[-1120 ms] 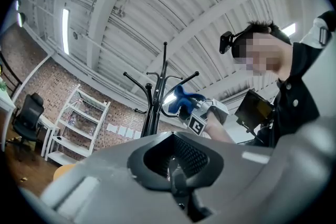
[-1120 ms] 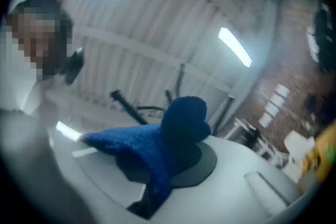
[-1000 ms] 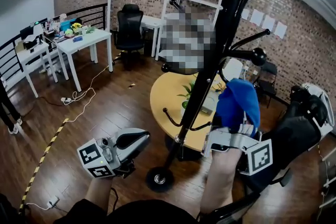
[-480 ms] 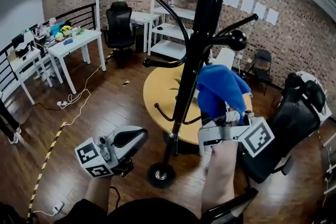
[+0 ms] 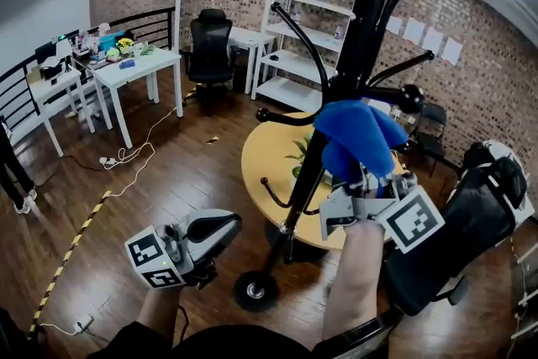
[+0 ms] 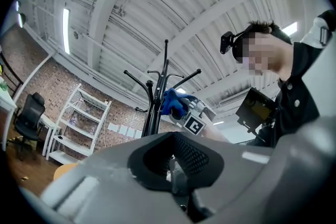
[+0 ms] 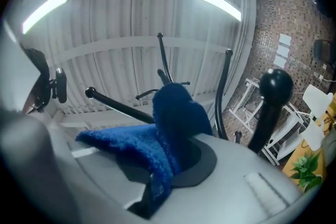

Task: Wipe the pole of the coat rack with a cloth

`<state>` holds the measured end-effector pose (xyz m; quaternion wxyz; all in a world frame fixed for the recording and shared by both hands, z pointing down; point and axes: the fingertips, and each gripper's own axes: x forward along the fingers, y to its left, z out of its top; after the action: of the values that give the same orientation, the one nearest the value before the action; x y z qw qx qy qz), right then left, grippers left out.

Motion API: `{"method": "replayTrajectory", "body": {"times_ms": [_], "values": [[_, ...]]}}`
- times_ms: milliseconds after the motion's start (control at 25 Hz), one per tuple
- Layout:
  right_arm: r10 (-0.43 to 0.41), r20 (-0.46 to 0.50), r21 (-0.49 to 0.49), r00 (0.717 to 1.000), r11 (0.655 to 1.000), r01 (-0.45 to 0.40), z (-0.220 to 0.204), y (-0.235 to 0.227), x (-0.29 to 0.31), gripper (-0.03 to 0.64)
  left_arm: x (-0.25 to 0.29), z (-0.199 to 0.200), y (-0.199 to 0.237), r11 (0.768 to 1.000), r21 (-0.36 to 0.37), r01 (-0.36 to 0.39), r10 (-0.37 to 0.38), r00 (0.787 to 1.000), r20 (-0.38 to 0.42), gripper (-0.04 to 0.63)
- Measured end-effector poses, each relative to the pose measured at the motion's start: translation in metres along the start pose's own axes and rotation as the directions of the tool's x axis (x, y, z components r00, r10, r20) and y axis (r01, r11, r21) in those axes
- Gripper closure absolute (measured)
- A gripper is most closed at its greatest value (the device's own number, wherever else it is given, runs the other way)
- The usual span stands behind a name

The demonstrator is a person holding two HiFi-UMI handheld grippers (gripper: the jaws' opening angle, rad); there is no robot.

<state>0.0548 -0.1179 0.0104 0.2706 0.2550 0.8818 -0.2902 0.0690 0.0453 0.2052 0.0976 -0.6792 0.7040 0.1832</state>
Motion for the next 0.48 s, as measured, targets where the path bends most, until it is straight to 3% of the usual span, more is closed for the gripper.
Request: {"method": "replayTrajectory", "body": {"times_ms": [280, 480], "values": [[0.113, 0.053, 0.091, 0.992, 0.989, -0.118, 0.015, 0.036, 0.002, 0.594, -0.001, 0.001, 0.001, 1.0, 0.001, -0.01, 0.01, 1.0, 0.008, 0.592], [0.288, 0.082, 0.17, 0.954, 0.939, -0.298, 0.023, 0.078, -0.002, 0.594, 0.001, 0.001, 0.0, 1.0, 0.002, -0.007, 0.007, 1.0, 0.001, 0.592]]}}
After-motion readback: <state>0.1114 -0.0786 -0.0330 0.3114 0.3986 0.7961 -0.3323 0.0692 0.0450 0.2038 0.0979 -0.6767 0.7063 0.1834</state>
